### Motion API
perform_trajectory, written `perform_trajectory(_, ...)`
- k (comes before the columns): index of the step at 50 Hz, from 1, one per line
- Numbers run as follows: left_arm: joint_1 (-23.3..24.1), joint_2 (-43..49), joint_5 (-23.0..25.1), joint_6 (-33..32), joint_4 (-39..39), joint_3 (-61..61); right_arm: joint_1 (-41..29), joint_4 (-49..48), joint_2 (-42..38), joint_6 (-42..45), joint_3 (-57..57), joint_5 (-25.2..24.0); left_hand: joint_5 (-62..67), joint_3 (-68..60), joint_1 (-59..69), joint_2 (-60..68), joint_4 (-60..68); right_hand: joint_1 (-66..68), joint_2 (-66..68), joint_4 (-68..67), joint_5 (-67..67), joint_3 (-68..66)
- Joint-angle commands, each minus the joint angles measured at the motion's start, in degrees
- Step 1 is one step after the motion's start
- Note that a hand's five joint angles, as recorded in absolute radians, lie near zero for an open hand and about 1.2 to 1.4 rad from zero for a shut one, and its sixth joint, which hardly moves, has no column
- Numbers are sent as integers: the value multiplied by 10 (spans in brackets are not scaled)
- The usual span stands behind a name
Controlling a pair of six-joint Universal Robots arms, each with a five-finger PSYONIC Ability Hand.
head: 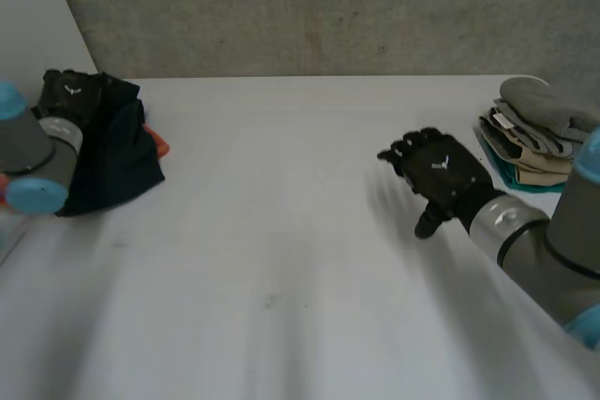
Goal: Fold the laundry.
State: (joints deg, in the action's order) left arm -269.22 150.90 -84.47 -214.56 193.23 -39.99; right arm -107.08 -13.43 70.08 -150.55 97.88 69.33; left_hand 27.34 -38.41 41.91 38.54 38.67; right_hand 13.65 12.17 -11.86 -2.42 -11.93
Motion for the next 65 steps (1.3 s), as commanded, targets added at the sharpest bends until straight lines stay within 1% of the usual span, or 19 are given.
perform_trajectory(1,22,20,-79,2,3,54,5,-5,8,9,23,-1,427,-416,381,415,413,-37,-22,19,24,19)
perform_trajectory(5,73,-89,-115,19,5,31,19,-5,22,14,24,4,427,-416,381,415,413,-37,-22,19,24,19)
perform_trajectory(8,100,-161,-109,43,13,-14,34,-4,40,12,20,4,427,-416,381,415,413,-37,-22,19,24,19)
perform_trajectory(16,220,-383,3,202,52,-223,45,-3,81,6,14,8,427,-416,381,415,413,-37,-22,19,24,19)
perform_trajectory(19,257,-405,39,221,50,-286,52,0,98,3,14,8,427,-416,381,415,413,-37,-22,19,24,19)
perform_trajectory(24,370,-407,78,223,37,-417,72,1,118,0,13,8,427,-416,381,415,413,-37,-22,19,24,19)
perform_trajectory(29,437,-399,82,215,39,-490,80,0,117,2,12,5,427,-416,381,415,413,-37,-22,19,24,19)
perform_trajectory(30,440,-396,78,209,41,-492,82,0,117,2,11,3,362,-351,316,350,349,-37,-22,19,24,19)
perform_trajectory(31,440,-393,77,206,42,-492,83,1,117,2,11,3,201,-191,156,189,188,-37,-22,19,24,19)
perform_trajectory(32,432,-384,67,203,42,-480,83,1,117,2,11,4,-80,91,-126,-92,-93,-37,-22,19,24,19)
perform_trajectory(35,391,-380,22,201,43,-447,84,2,111,2,12,4,-256,267,-302,-268,-269,-37,-22,19,24,19)
perform_trajectory(36,356,-379,-22,206,41,-422,83,2,110,2,12,4,-258,268,-304,-270,-271,-37,-22,19,24,19)
perform_trajectory(40,247,-367,-96,192,32,-342,83,2,99,4,12,5,-246,257,-292,-258,-259,-37,-22,19,24,19)
perform_trajectory(45,143,-295,-74,152,-5,-253,83,2,91,6,13,4,-239,250,-285,-251,-253,-37,-22,19,24,19)
perform_trajectory(49,95,-217,-43,104,-53,-181,81,2,78,7,13,3,-239,250,-285,-251,-253,-37,-22,19,24,19)
perform_trajectory(55,37,-111,-40,23,-68,-111,79,2,50,10,11,7,-238,248,-283,-250,-251,-37,-22,19,24,19)
perform_trajectory(61,27,-31,-39,6,-50,-48,78,1,30,10,9,8,-208,218,-253,-219,-221,-37,-22,19,24,19)
perform_trajectory(62,27,-19,-39,5,-45,-39,78,0,26,10,9,8,-181,191,-226,-193,-194,-37,-22,19,24,19)
perform_trajectory(65,27,8,-43,5,-23,-4,78,0,23,10,8,9,234,-223,188,222,220,-37,-22,19,24,19)
